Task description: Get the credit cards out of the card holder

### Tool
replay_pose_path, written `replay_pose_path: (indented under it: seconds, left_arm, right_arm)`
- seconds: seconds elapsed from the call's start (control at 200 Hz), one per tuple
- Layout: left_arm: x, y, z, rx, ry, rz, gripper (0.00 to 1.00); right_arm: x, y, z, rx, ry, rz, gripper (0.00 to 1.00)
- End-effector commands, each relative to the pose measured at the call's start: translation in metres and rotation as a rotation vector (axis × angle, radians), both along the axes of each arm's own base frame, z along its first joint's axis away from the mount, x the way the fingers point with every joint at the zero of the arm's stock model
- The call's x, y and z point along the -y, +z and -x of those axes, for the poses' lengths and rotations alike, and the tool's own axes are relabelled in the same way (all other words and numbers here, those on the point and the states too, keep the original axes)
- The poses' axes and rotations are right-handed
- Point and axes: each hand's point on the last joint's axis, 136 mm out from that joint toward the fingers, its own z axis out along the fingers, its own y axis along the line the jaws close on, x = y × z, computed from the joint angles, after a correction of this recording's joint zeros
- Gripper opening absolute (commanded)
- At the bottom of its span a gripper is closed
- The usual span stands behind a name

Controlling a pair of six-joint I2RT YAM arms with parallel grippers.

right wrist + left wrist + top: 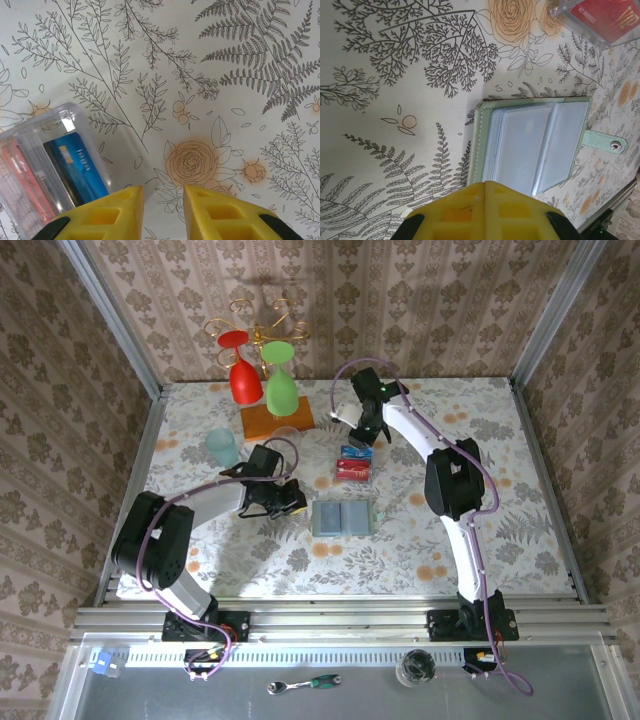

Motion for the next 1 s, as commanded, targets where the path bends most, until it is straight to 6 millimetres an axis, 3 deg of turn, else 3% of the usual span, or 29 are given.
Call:
replay_pose_path:
  seconds: [0.0,0.215,0.43,0.735,0.995]
  left_arm:
    - [0.002,-0.002,0.002,-0.018,-0.002,0.006,0.06]
    - [0.004,0.000,0.003,-0.009,-0.005,0.011,0.06]
    - [0.010,0.000,0.004,-0.003,-0.017,0.021,0.06]
    - [0.018,-0.001,0.006,0.000,-0.037,0.036,0.05]
    - [0.027,-0.006,0.010,-0.007,-0.065,0.048,0.04]
  right_arm:
    - [-0.002,0.011,0.003,0.018,-0.018,-0.002,0.28]
    - [-0.001,0.039,-0.003,0.091,-0.051,-0.028,0.29]
    - [-0.006,0.059,0.005,0.115,-0.090,-0.077,0.29]
    - [-0.021,0.075,0.031,0.064,-0.255,-0.241,0.27]
    - [-0.039,0.078,0.065,-0.031,-0.406,-0.415,0.23]
